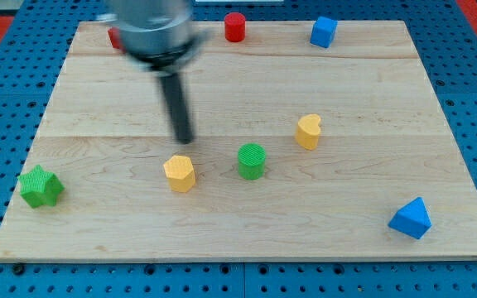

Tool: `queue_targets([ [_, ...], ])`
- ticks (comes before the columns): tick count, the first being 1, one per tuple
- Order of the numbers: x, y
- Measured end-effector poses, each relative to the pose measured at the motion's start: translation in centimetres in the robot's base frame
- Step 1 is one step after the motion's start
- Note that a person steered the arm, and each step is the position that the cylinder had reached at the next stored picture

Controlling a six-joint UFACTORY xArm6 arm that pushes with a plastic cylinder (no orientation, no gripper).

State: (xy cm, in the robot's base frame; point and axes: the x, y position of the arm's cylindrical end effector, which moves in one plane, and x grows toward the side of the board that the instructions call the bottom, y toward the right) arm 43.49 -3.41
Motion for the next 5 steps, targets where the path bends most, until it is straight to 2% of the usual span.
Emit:
queue_targets([
  [1,-3.3,8.6],
  [2,-2.5,12.0],
  [3,0.8,17.6],
  [4,3.9,15.6],
  [5,6.9,10.9],
])
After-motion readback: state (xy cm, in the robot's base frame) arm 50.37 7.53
